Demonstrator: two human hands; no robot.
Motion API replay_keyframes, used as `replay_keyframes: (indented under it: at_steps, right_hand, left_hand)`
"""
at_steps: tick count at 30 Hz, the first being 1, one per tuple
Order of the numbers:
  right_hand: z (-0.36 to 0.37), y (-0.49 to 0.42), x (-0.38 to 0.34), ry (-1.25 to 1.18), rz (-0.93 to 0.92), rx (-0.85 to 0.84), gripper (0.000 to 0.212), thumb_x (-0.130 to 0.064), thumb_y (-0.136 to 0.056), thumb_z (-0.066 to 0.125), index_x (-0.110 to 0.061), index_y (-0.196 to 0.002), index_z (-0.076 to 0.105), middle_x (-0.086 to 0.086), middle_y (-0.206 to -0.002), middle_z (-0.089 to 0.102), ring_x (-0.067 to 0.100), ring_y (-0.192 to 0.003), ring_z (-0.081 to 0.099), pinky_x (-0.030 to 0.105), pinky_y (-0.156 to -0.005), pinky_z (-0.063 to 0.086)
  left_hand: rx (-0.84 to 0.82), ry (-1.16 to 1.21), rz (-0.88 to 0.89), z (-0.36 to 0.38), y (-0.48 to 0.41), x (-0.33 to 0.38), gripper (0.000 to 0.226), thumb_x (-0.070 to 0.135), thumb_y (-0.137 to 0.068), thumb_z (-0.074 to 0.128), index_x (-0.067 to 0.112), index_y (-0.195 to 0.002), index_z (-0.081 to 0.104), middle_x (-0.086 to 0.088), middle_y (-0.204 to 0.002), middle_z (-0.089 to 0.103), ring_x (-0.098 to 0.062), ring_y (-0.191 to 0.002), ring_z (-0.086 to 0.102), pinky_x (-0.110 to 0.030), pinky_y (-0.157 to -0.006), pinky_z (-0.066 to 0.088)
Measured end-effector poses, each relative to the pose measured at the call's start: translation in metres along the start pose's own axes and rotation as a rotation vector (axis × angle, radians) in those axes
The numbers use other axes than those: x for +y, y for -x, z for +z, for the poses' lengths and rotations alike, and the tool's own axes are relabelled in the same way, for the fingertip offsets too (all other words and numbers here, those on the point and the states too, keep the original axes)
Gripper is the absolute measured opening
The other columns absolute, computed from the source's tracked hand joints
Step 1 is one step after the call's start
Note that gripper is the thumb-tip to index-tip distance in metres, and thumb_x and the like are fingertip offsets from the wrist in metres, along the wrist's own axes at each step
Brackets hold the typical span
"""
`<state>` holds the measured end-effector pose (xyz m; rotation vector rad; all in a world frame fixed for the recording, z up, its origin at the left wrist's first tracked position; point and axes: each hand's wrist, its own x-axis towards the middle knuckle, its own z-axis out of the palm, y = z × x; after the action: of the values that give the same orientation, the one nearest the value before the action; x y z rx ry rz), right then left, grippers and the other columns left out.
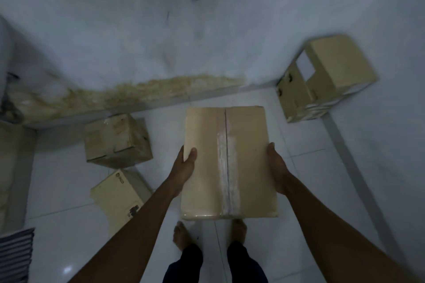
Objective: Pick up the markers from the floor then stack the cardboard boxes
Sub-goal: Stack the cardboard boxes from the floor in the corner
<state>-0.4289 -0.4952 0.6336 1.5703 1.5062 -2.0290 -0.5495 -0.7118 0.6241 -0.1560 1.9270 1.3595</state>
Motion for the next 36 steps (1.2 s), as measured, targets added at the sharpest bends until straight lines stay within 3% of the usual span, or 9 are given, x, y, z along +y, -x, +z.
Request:
replay_keyframes:
  at_steps: [3,6,14,22,28,36]
  right_hand:
    - [-0.014,0.022,-0.013,-0.017,-0.021,0.018,0.081,-0.068,-0.091,0.021,-0.01,-0.143,0.04,0.012,-0.139,0.049,0.034,-0.126,0.049,0.05,-0.105,0.041]
    - [-0.021,0.039,-0.024,-0.057,-0.057,0.05,0.073,-0.062,-0.095,0.021,-0.009,-0.141,0.041,0.01,-0.129,0.053,0.033,-0.123,0.052,0.041,-0.093,0.046]
    - [-0.059,0.046,-0.025,-0.153,-0.097,0.135,0.074,-0.064,-0.094,0.019,-0.014,-0.146,0.036,0.012,-0.145,0.044,0.032,-0.128,0.047,0.053,-0.108,0.037]
    - [-0.123,0.047,-0.033,-0.225,-0.139,0.159,0.069,-0.058,-0.097,0.018,-0.011,-0.144,0.037,0.013,-0.143,0.045,0.032,-0.129,0.046,0.05,-0.107,0.038]
    - [-0.189,0.032,-0.052,-0.17,-0.139,0.194,0.074,-0.063,-0.095,0.018,-0.014,-0.148,0.031,0.009,-0.149,0.039,0.03,-0.134,0.04,0.051,-0.113,0.032]
    - [-0.268,0.013,-0.082,-0.126,-0.153,0.204,0.077,-0.067,-0.091,0.022,-0.015,-0.146,0.035,0.008,-0.148,0.04,0.029,-0.134,0.041,0.051,-0.113,0.032]
  left_hand:
    - [-0.029,-0.026,0.028,0.003,0.015,0.022,0.054,0.048,-0.098,0.04,0.026,-0.147,0.034,-0.001,-0.144,0.048,-0.021,-0.126,0.05,-0.04,-0.11,0.041]
    - [-0.055,-0.051,0.062,0.009,0.02,0.043,0.052,0.047,-0.099,0.04,0.023,-0.145,0.037,-0.003,-0.142,0.051,-0.02,-0.119,0.054,-0.034,-0.102,0.045]
    - [-0.167,-0.118,0.143,0.045,0.021,0.082,0.049,0.044,-0.1,0.038,0.025,-0.145,0.036,-0.004,-0.137,0.052,-0.017,-0.106,0.053,-0.031,-0.089,0.045]
    - [-0.23,-0.215,0.156,0.111,0.014,0.106,0.053,0.049,-0.098,0.038,0.026,-0.146,0.035,-0.003,-0.142,0.051,-0.022,-0.12,0.054,-0.039,-0.102,0.046]
    - [-0.224,-0.198,0.178,0.179,0.016,0.122,0.053,0.048,-0.099,0.038,0.025,-0.146,0.034,-0.001,-0.142,0.049,-0.018,-0.119,0.053,-0.031,-0.097,0.044]
    - [-0.214,-0.171,0.181,0.257,0.009,0.14,0.055,0.051,-0.098,0.038,0.025,-0.147,0.034,-0.004,-0.14,0.052,-0.023,-0.12,0.055,-0.04,-0.099,0.047]
